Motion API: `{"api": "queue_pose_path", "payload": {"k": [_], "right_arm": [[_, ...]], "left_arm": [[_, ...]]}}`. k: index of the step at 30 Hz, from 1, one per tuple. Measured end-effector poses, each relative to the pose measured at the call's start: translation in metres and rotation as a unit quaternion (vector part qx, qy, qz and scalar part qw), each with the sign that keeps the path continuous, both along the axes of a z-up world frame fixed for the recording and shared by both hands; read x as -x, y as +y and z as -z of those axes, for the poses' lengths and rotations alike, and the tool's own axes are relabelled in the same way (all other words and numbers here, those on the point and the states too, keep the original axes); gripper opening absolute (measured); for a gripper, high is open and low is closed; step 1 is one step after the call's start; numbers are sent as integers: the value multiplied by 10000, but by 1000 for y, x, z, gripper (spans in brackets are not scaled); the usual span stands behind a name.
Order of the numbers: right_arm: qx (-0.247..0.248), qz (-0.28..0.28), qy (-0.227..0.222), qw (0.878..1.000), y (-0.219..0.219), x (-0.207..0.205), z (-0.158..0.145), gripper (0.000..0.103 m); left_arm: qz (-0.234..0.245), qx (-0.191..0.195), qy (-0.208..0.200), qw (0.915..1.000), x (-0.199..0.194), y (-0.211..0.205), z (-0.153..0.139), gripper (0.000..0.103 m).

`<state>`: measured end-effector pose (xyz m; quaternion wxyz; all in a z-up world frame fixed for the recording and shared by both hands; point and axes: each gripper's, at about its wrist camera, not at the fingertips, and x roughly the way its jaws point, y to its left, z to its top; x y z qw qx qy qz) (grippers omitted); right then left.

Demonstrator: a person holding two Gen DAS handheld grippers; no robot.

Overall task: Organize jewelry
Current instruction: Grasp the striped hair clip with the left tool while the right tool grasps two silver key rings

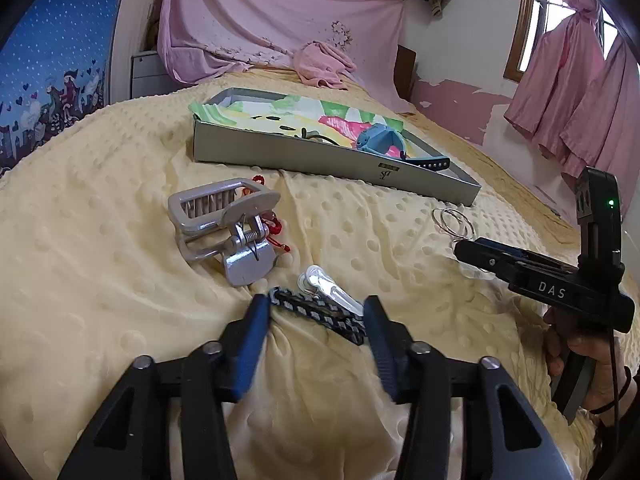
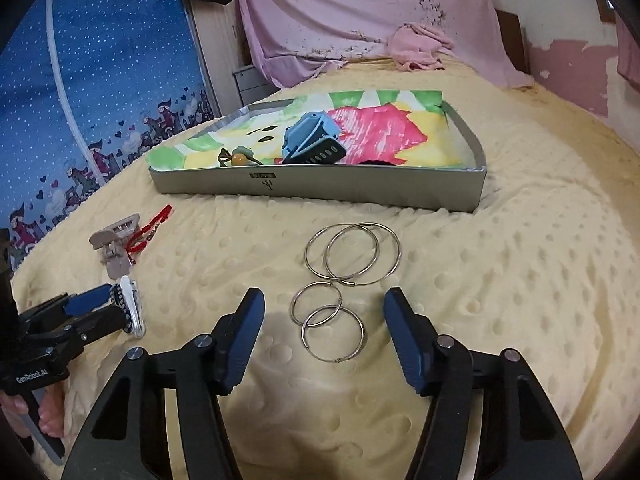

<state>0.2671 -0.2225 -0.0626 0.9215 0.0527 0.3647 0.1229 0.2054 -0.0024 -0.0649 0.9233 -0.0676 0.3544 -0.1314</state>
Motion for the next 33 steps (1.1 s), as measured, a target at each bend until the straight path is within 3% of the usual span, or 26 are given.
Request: {"api": "queue_pose_path", "payload": {"k": [9, 11, 15, 19, 33], "right_arm": [[63, -353, 36, 9994, 13, 3, 4, 37], [48, -377, 45, 9993, 14, 3, 3, 28], [16, -436, 74, 9990, 12, 4, 4, 27], [56, -547, 57, 9985, 16, 5, 5, 27], [85, -963, -28, 9953, 27, 14, 2, 27]], "left_arm": [[327, 21, 95, 9994, -1, -8, 3, 39], [355, 49, 119, 9993, -1, -8, 3, 37], [474, 161, 249, 9984, -3, -9, 7, 21], [509, 147, 245, 9983, -1, -11, 8, 12], [457, 129, -37, 9989, 7, -11, 2, 12]]}}
